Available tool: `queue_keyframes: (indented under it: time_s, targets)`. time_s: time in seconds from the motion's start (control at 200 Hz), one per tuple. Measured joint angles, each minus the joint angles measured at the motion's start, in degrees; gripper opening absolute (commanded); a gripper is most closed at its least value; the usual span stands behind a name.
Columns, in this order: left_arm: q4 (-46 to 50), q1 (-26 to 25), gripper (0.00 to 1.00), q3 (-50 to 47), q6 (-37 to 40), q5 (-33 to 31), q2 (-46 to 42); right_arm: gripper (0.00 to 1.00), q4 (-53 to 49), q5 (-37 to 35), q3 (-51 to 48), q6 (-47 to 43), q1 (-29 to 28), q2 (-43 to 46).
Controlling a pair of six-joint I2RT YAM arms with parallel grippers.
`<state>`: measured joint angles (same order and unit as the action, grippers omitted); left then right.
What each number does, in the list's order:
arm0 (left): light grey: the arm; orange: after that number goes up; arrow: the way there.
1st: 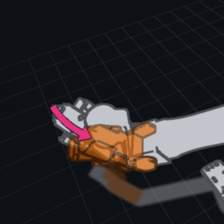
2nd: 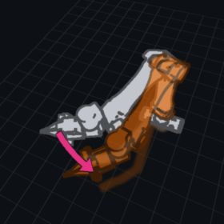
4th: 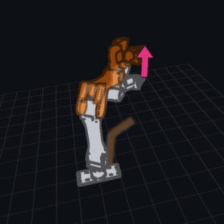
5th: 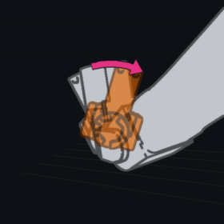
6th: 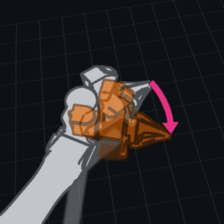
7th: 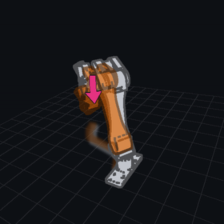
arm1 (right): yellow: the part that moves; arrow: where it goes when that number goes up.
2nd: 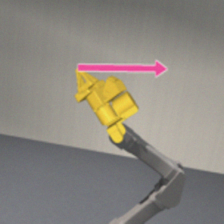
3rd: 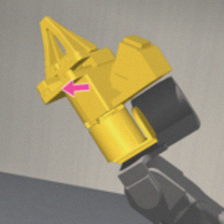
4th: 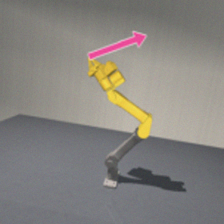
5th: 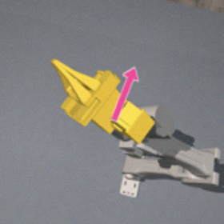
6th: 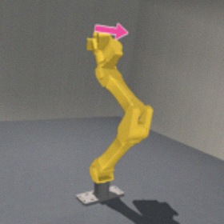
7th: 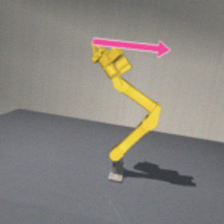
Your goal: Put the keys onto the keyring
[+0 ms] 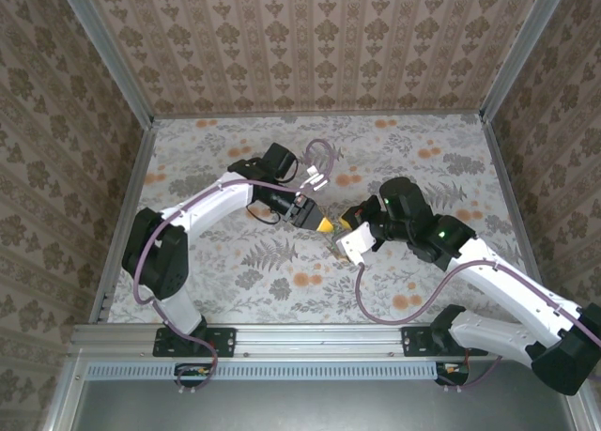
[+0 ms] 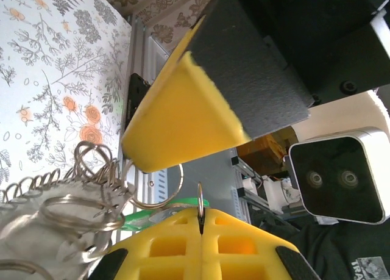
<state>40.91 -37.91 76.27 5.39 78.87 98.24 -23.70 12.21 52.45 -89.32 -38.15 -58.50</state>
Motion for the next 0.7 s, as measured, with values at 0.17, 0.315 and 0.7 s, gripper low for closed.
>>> queue_keyframes:
  time_s: [0.17, 0.315, 0.7]
  targets:
    - [1.5, 0.0, 0.0, 0.2, 0.2, 0.0, 0.7, 0.0, 0.4, -0.7, 0.0, -1.0, -0.7, 0.9]
    - [2.4, 0.0, 0.0, 0.7, 0.2, -0.5, 0.8, 0.0, 0.3, -1.3, 0.0, -1.2, -1.3, 0.9]
    - [2.9, 0.1, 0.0, 0.8, -1.1, -1.1, 0.8, 0.0, 0.8, -3.3, -0.4, -3.6, -3.0, 1.2]
